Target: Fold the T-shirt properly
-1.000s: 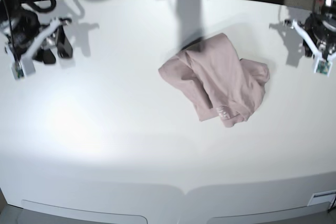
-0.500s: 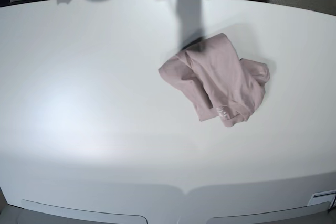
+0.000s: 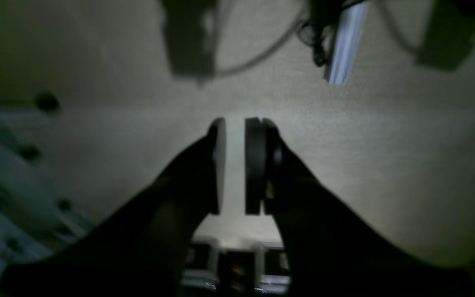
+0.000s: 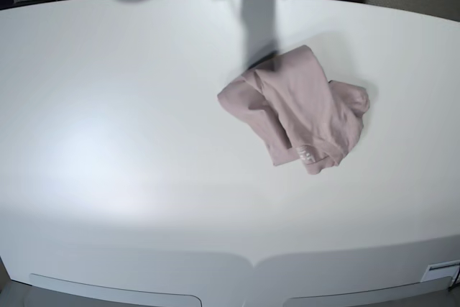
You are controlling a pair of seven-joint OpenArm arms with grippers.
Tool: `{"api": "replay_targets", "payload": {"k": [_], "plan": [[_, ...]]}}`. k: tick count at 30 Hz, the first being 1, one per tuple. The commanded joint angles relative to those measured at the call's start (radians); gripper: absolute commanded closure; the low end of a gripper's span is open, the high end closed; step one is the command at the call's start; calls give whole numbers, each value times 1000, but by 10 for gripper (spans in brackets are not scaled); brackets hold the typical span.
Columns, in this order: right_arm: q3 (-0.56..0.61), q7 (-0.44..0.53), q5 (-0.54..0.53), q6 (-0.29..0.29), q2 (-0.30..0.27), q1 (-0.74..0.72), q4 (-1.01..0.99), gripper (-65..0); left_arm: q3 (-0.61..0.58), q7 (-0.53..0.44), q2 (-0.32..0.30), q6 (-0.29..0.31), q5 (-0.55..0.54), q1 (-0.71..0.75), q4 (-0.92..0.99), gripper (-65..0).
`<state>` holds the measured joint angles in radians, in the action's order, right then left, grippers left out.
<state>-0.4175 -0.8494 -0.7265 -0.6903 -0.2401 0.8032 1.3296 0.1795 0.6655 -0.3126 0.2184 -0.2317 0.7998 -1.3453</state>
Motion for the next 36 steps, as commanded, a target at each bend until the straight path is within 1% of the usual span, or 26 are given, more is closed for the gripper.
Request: {"api": "replay_targets", "payload": {"k": [1,3,4,5,7,8,10,12,13,14,16,17,19,21,25,27,29,31,33,36], "plan": [[19,5,11,-8,-21,-39,-79,-286,1,-8,12,18,-4,-24,68,-80],[68,16,42,-8,-37,-141,-272,-286,1,-40,35,59,-4,-108,231,-80],[90,45,71,-8,-41,-191,-360,-286,1,-50,45,78,-4,-148,308,-80],[108,93,119,-8,-43,-238,-444,-286,1,-58,51,94,-3,-185,380,-80],[146,237,265,-8,-43,-328,-590,-286,1,-94,56,129,6,-249,507,-80],[166,294,334,-8,-43,-370,-651,-286,1,-120,57,130,18,-275,560,-80],[205,370,433,-8,-43,-443,-746,-285,1,-154,57,130,34,-319,642,-80],[250,408,485,69,-43,-496,-806,-284,1,-205,57,130,60,-350,695,-80],[273,410,488,97,-43,-517,-823,-284,1,-232,57,130,72,-361,711,-80],[294,409,486,113,-43,-532,-833,-284,1,-256,58,130,77,-371,722,-80],[330,412,483,125,-43,-555,-835,-284,1,-294,61,130,78,-388,729,-80],[344,411,484,127,-43,-567,-835,-284,1,-298,66,130,78,-395,727,-80],[375,400,484,127,-48,-593,-835,-284,1,-283,77,130,87,-413,727,-80],[407,397,484,126,-55,-620,-834,-284,1,-274,84,130,124,-425,727,-80],[452,383,484,127,-58,-654,-834,-284,1,-285,85,130,176,-431,727,-80],[460,391,480,127,-59,-656,-834,-284,1,-292,86,129,179,-431,727,-80],[460,402,478,130,-59,-657,-834,-284,1,-277,85,129,179,-435,727,-80],[460,402,431,131,-60,-659,-834,-284,1,-269,85,129,179,-438,726,-80],[460,397,405,130,-59,-662,-834,-284,1,-269,85,129,177,-437,720,-80],[460,396,405,129,-63,-662,-834,-284,1,-267,88,129,175,-437,711,-80]]}}
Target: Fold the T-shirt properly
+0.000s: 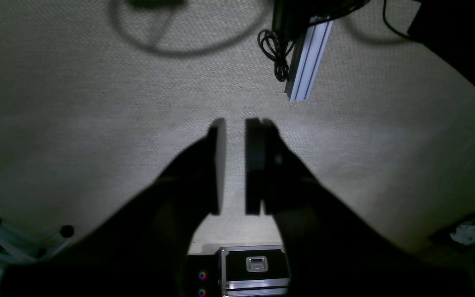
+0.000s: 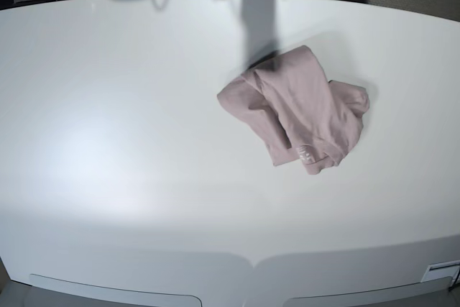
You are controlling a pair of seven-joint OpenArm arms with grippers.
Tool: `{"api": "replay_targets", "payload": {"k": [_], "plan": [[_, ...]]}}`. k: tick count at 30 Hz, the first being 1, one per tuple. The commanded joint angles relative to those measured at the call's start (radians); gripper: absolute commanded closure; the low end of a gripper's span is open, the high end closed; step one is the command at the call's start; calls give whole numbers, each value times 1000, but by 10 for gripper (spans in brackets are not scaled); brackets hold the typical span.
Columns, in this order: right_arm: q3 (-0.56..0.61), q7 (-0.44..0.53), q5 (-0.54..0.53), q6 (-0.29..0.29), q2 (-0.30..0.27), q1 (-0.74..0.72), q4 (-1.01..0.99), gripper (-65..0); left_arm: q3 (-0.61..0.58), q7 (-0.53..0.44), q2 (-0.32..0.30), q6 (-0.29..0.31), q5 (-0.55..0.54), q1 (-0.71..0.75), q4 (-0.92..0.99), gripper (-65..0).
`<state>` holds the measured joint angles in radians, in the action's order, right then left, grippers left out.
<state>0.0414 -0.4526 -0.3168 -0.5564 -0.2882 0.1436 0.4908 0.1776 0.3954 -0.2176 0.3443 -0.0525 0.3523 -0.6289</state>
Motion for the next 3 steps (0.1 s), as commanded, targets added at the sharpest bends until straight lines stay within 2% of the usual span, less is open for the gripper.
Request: {"api": "replay_targets", "payload": {"k": [1,3], "plan": [[1,0,-5,-4,-20,-2,5,-284,3,6,-3,2,-4,11,-8,-80],[1,0,-14,-4,-28,-2,5,-284,3,8,8,1,-4,10,-9,-80]]}}
